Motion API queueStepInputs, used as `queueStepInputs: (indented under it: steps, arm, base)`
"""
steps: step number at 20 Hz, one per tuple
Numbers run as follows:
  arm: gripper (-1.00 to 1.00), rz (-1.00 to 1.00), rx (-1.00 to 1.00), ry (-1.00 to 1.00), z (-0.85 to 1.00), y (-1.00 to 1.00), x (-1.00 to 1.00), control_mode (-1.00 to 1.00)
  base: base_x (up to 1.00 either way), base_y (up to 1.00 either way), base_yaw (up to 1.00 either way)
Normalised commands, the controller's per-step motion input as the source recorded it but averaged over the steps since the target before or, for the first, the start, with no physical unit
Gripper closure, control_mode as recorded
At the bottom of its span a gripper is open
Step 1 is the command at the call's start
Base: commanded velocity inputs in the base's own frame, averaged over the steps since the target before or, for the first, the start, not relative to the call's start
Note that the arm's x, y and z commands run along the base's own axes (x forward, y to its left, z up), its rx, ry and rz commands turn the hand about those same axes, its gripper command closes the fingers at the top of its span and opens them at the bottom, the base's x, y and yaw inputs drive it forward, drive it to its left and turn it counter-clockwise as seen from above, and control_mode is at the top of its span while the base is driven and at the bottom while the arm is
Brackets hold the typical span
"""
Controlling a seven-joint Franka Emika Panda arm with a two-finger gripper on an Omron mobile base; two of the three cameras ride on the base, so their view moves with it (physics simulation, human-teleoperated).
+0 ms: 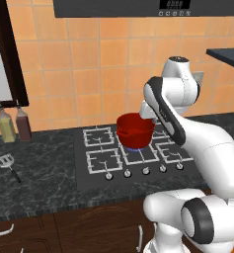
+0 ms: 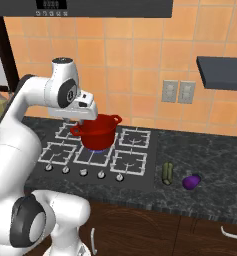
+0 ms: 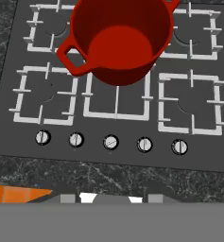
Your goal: Put the cucumber and eggplant in the pot. Retrieve the spatula and lightly stir the vegetables in the pot.
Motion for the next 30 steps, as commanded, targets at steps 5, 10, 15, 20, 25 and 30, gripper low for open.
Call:
queueStepInputs:
  steps: [5, 10, 15, 20, 25, 30]
  arm:
    - [-1.0, 0.0, 0.01, -0.03, -0.06, -0.1, -0.06, -1.0]
    - [-1.0, -0.04, 0.06, -0.09, -0.26, -0.6, -0.39, -1.0]
    - [-1.0, -0.19, -0.08, -0.04, -0.85, -0.86, -0.07, -1.0]
    - [-1.0, -0.38, -0.09, 0.07, -0.78, -1.0, 0.3, -1.0]
    - [-1.0, -0.25, 0.0, 0.18, -0.53, -0.92, 0.86, -1.0]
    - [-1.0, -0.25, 0.11, 0.16, -0.52, -1.0, 0.83, -1.0]
  base:
    - [0.0, 0.0, 0.0]
    - [0.0, 0.0, 0.0]
    - [0.0, 0.0, 0.0]
    - [0.0, 0.0, 0.0]
    - [0.0, 0.0, 0.0]
    - [0.0, 0.0, 0.0]
